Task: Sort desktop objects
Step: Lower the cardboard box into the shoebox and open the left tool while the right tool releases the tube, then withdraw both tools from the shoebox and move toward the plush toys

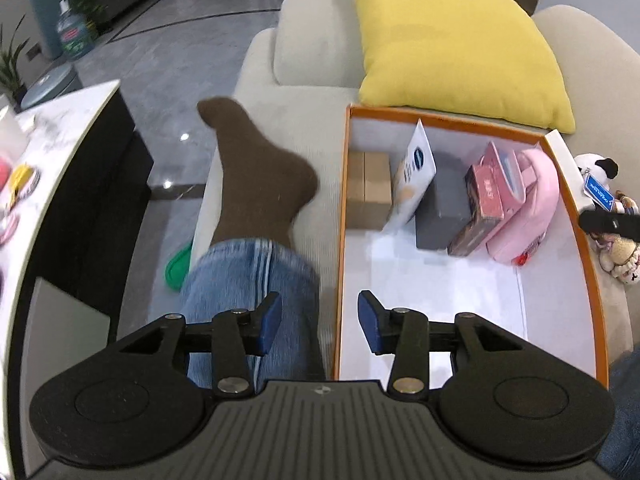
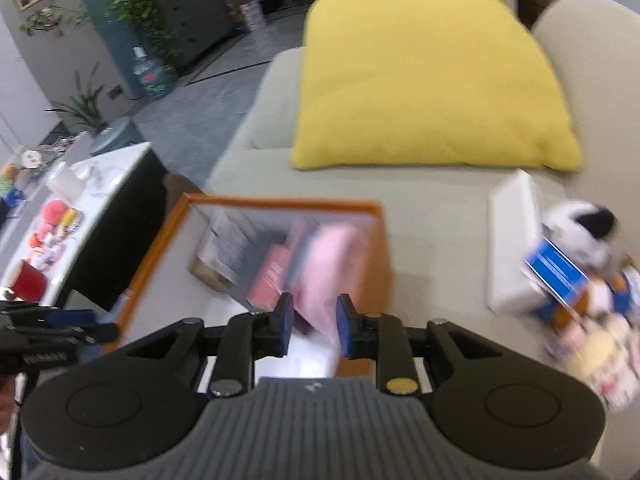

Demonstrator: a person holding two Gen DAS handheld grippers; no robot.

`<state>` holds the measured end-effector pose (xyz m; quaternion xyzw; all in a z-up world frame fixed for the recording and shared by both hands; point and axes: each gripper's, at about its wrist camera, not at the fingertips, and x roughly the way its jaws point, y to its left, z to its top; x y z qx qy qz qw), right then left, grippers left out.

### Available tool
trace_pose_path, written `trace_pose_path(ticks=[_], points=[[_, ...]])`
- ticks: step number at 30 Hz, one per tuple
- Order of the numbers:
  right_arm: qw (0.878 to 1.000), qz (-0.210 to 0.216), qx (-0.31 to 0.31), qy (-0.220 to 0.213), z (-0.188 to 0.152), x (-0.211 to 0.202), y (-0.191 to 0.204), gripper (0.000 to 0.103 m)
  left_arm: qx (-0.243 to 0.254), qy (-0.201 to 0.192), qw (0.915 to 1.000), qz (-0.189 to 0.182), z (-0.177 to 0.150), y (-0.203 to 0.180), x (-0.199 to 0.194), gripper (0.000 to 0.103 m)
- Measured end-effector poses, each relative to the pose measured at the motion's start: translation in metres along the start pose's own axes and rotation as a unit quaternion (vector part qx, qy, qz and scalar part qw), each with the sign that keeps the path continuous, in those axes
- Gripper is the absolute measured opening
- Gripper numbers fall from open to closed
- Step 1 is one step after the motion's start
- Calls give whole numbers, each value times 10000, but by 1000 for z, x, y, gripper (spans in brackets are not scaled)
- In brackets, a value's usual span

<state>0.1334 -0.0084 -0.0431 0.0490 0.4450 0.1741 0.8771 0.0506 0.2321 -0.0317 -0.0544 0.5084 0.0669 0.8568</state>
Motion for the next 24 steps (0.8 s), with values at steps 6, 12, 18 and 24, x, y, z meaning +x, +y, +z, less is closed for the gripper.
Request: trace_pose_path(ticks=[6,12,18,24], points=[[9996,78,225,181,-35,5,-2,27,-219,142,9996,74,-19,-2,7,46],[9996,-92,193,207,-52,17,6,26,-315,264,9991,100,-30,-6,17,31],[9997,-130,157,127,-55,15,1,20,-361,324,9988,63,-28,-11,23,14],[9997,-182,140,51,-51,12,-11,16,-290,414,9987,-23,-24,-27,27,12]])
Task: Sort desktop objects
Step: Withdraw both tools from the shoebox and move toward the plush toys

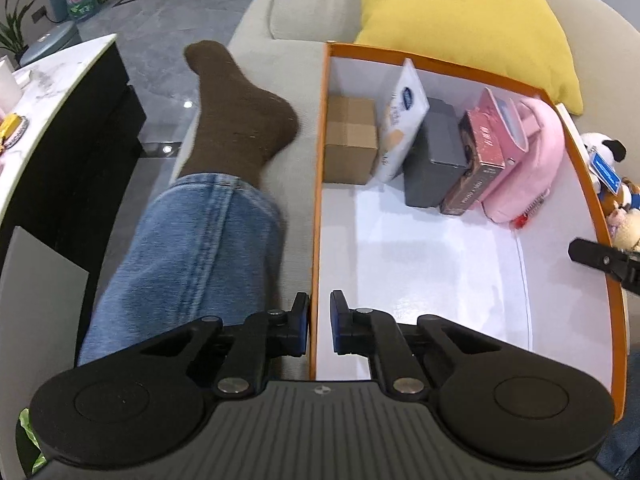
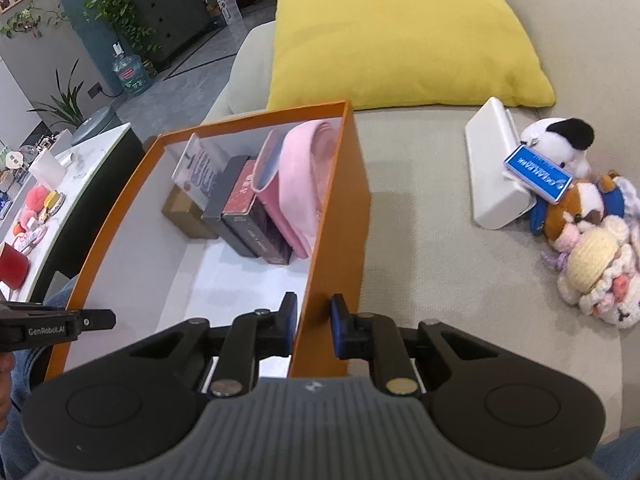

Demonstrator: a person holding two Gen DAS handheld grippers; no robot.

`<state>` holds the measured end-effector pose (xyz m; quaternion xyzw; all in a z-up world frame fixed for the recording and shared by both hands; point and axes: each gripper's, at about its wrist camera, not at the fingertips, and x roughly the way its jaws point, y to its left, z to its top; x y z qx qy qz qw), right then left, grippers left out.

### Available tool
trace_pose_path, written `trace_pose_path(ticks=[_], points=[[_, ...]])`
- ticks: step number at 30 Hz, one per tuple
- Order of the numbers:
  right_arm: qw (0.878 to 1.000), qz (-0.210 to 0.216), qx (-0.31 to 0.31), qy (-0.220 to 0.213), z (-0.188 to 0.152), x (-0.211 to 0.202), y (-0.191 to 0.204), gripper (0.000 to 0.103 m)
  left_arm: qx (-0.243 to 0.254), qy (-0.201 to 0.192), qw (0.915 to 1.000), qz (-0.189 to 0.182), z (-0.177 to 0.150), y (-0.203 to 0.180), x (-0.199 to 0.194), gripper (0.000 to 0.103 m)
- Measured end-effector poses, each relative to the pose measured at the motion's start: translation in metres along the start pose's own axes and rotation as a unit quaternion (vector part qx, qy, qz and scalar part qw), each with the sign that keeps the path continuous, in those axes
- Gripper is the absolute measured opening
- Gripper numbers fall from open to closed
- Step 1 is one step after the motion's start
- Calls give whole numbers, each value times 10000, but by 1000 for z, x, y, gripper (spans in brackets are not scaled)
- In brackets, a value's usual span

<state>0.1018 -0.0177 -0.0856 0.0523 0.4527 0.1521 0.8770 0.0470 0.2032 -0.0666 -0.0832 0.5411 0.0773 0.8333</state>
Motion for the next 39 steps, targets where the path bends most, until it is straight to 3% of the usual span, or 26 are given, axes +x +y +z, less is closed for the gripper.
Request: trace_pose_path(ticks=[16,21,23,26,28,31,34,39], points=[[9995,-285,-7,95,25,-9,-58,12,358,33,9993,-64,21,-55,15,12],[9998,70,46,158,26,-14,-68,15,283,-19,9996,-90,23,-49,13,12],[9993,333,85,166,29,-22,-76,16,316,-113,9994,14,25,-48,5,20],[9982,580,91,127,32,-40,-89,27,451,-305,9985,97,29,-51,-11,21],[9981,605,64,133,35,-48,-98,30,639,-498,9966,127,32,-61,-25,21],[9989,211,-408,-42,39,-62,-107,33,942,-768,9926,-7,37,-80,-44,21],[9962,39,-798,-358,40,-74,-118,32,1265,-982,9869,-216,40,-107,-58,21],[9919,-202,-1174,-450,49,-88,-143,35,1714,-1296,9737,-762,40,-164,-75,25]])
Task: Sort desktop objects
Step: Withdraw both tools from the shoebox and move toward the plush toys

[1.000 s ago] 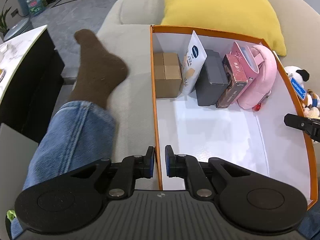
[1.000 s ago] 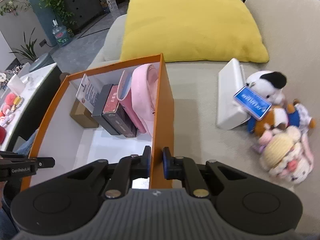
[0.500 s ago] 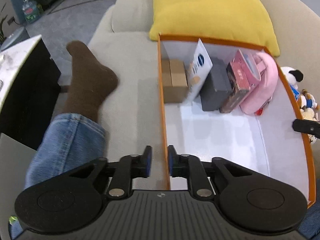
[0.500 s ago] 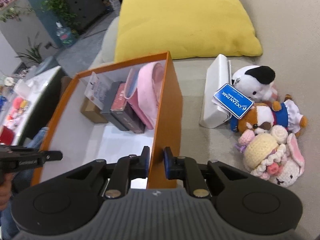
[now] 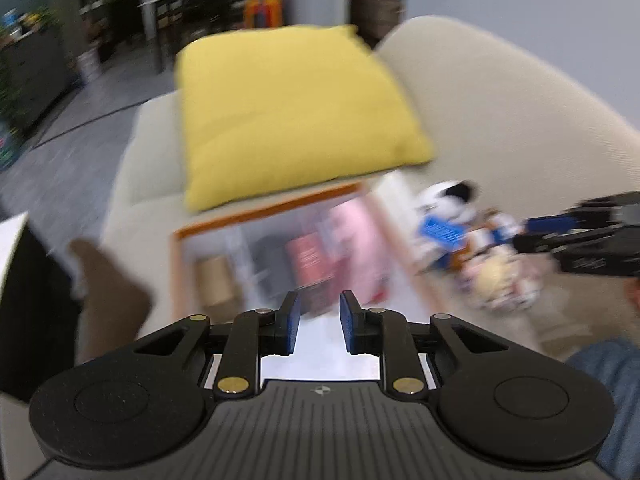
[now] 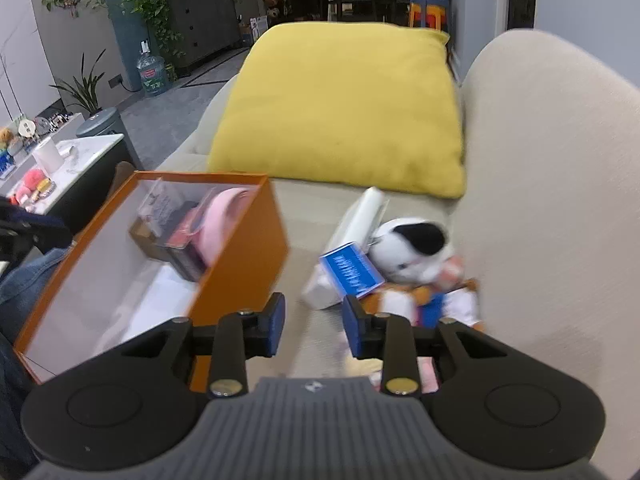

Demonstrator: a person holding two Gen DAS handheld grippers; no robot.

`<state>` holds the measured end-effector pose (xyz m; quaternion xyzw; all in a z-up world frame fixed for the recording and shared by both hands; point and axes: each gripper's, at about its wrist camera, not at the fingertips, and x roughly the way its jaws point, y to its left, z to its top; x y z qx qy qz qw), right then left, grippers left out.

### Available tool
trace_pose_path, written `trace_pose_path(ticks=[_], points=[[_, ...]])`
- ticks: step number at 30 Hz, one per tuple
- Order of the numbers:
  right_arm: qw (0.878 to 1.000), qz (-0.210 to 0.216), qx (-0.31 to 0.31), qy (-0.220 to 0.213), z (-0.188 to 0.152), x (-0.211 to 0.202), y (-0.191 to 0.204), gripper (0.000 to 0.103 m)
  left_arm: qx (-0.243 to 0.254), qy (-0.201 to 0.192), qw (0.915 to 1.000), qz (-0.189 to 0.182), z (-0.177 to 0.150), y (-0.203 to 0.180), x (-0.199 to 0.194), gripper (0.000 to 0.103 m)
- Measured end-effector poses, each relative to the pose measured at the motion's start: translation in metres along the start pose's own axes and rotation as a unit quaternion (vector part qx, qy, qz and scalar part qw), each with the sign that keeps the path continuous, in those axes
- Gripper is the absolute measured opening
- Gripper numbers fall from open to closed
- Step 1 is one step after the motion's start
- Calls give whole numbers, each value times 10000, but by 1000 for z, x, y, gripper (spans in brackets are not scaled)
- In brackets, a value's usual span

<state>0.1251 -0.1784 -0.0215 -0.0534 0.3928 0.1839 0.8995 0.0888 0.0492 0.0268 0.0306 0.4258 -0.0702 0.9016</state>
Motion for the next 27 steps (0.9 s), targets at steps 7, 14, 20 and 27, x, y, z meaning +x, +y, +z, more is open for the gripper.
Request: trace_pose_path(ticks=[7,14,20,27], points=[[9950,-369,-861,353,-5,2,-36,34,221,227,9970,-705,23,-72,27,25],[9881,-297,-1104,1030,-19,28,-58,34,-55,912,9899,-1081,22,-115,82,29],[9794,-179,-1286,1545,-27,47,-59,33,-524,1332,9834,-1112,16,-125,124,30],[9680,-55,-1547,1975,-35,65,-52,33,619,1256,9846,-1043,20,-148,136,33]])
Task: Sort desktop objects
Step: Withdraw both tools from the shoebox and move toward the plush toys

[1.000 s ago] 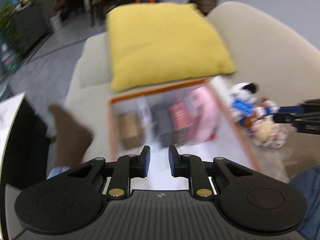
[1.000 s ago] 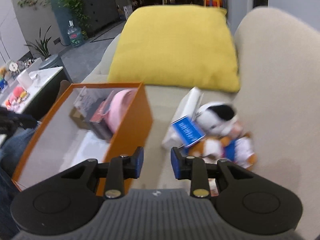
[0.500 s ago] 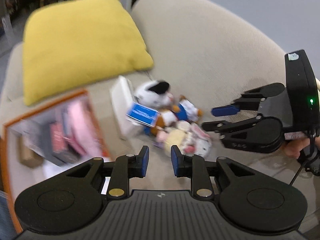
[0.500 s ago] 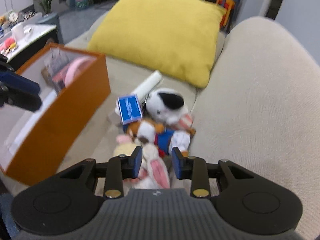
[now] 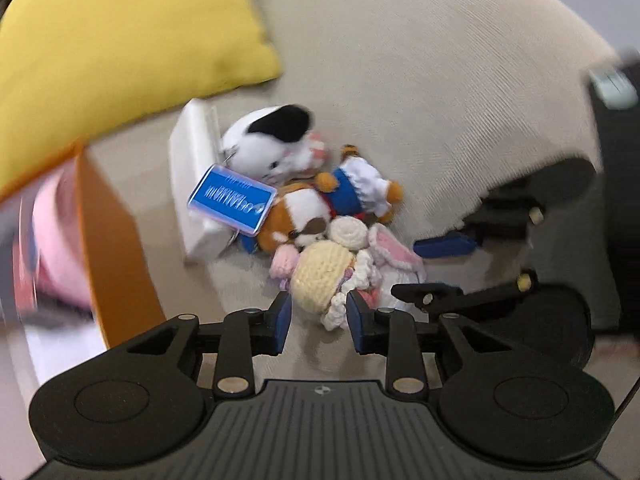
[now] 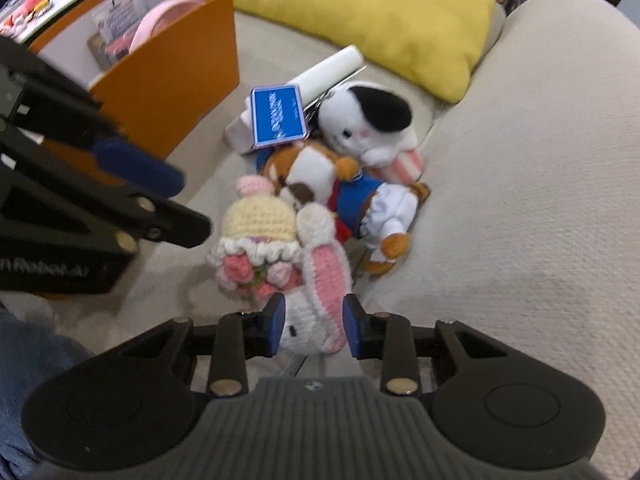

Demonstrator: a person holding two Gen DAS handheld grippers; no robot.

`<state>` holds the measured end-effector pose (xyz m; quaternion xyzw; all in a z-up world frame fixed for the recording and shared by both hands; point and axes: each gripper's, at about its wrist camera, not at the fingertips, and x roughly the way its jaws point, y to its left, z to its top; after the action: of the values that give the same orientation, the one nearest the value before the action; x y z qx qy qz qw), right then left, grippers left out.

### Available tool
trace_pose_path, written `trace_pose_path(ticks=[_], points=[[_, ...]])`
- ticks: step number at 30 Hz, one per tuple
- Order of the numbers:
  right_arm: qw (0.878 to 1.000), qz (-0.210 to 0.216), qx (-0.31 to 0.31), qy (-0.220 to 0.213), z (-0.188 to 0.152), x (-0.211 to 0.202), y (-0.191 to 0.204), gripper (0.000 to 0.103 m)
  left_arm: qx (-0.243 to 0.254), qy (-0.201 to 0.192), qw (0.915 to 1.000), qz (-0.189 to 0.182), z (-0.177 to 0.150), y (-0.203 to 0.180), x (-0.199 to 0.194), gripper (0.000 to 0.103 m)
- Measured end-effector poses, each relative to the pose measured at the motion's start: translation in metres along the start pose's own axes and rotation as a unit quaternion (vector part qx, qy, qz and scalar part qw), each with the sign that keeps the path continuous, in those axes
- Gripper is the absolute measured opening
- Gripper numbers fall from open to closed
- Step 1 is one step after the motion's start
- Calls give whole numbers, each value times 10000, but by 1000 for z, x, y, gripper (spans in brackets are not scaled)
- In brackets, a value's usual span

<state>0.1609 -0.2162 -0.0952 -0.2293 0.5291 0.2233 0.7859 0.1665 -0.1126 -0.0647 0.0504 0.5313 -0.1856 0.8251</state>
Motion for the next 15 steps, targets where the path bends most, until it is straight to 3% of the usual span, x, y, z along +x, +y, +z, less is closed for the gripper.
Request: trace_pose_path(ticks=[3,6,12,15], points=[[10000,15,-9,19,-1,-1,-1,33,1234,-101,9921,184,-3,-19,0,33],[10000,63,-22,60,-2,0,0,33,2282,-110,9731,302,-11,-32,3,33],[9998,167,-4,89,-2,2,0,33,3769,-90,9251,460,-25,-41,20,34],[9997,224,30,87,-2,2,-1,33,4420,-121,8951,581,-32,-45,26,37]])
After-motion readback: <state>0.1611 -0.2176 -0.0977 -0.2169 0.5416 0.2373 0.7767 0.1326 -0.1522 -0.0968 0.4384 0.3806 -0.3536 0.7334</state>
